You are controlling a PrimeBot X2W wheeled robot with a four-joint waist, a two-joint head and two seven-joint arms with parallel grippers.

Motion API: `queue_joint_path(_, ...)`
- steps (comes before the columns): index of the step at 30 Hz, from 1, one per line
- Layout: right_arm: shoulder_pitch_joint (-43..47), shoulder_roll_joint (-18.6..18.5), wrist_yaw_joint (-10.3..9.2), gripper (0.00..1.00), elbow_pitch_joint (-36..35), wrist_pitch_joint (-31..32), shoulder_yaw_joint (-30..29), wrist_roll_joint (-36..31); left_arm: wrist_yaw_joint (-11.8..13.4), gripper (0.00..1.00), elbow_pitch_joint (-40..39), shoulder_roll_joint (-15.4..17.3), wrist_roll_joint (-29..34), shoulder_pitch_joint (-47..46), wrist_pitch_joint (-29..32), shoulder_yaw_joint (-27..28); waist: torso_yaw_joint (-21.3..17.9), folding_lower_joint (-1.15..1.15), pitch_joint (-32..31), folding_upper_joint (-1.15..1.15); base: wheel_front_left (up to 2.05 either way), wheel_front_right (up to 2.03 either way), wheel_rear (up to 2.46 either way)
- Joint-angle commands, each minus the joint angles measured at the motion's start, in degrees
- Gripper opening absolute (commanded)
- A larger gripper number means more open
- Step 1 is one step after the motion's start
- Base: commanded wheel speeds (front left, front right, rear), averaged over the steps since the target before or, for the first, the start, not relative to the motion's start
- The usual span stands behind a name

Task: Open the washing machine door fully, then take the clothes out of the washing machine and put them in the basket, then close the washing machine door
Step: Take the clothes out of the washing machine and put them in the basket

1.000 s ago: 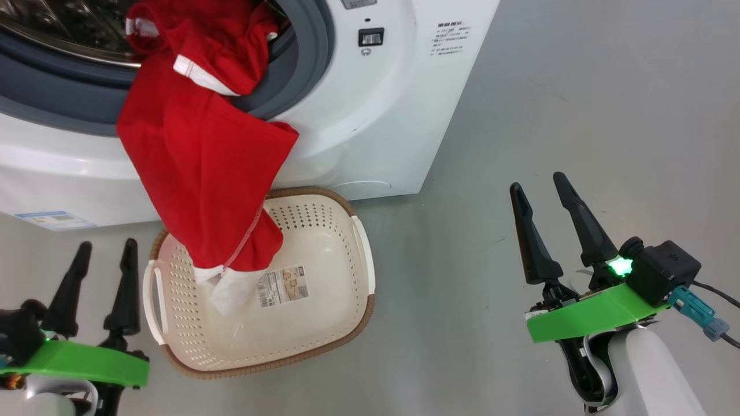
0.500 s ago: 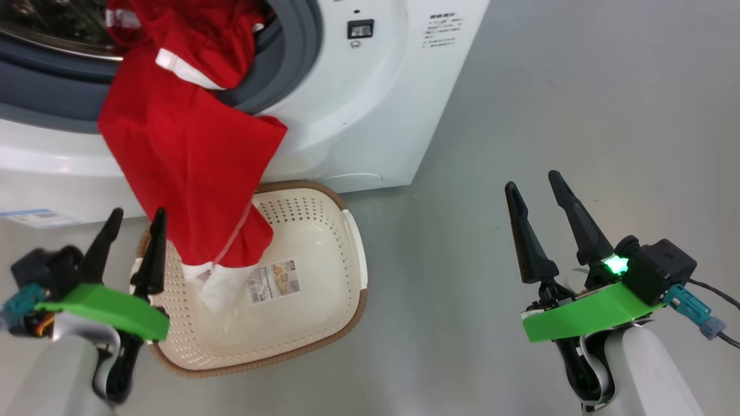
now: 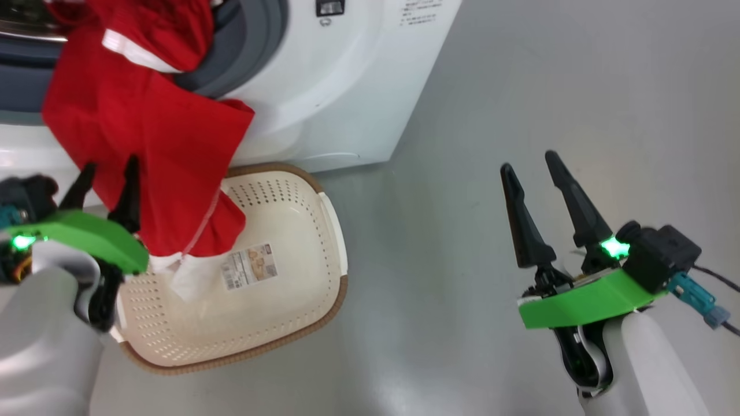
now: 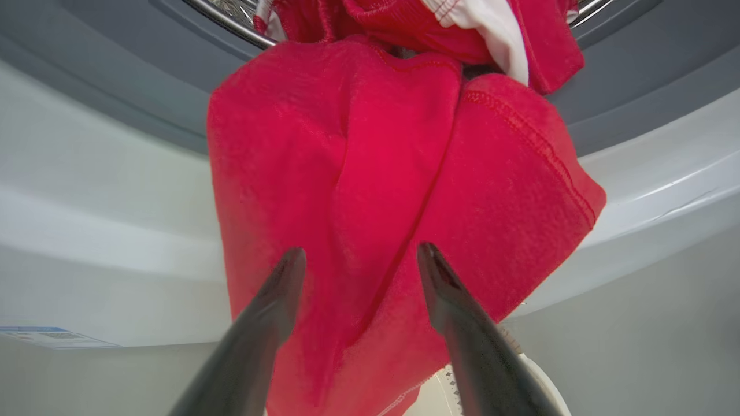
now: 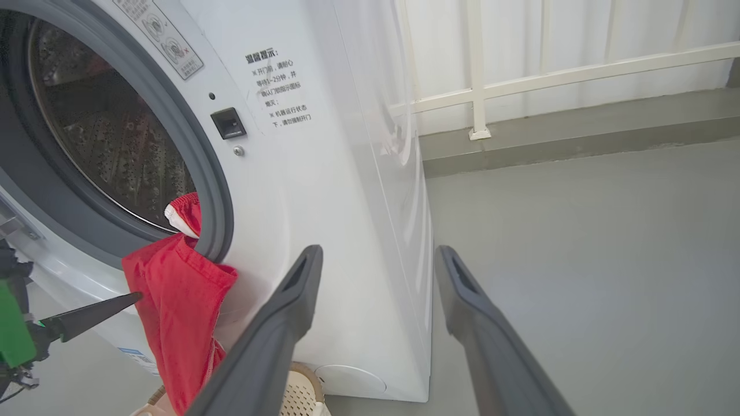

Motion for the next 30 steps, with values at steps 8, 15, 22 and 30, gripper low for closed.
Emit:
queue_joint_path(8, -1.68, 0.52, 0.09, 1.0, -2.18, -0.27, 1.77, 1.79, -0.16, 1.0, 5.53, 2.26, -4.25, -6.61, 1.3, -2.35, -2.08, 0.0, 2.97, 0.0, 0.0, 0.0, 0.0)
queue_joint_path(15, -2.21, 0.52, 0.09, 1.0, -2.7, -0.27, 1.68, 1.79, -0.16, 1.0, 8.99, 3.56, -5.24, -10.61, 1.9, -6.03, -2.72, 0.0, 4.34, 0.0, 0.0, 0.0, 0.0)
queue_joint_path(22, -2.31, 0.52, 0.09, 1.0, -2.95, -0.27, 1.94, 2.09, -0.16, 1.0, 10.75, 4.71, -7.48, -13.69, 0.62, -7.74, -3.29, 0.0, 4.91, 0.0, 0.0, 0.0, 0.0)
queue_joint_path(30, -2.0, 0.52, 0.09, 1.0, -2.87, -0.27, 1.52, 2.03, -0.16, 0.0, 10.35, 5.32, -9.43, -13.73, -1.09, -10.17, -2.92, 0.0, 4.5, 0.0, 0.0, 0.0, 0.0)
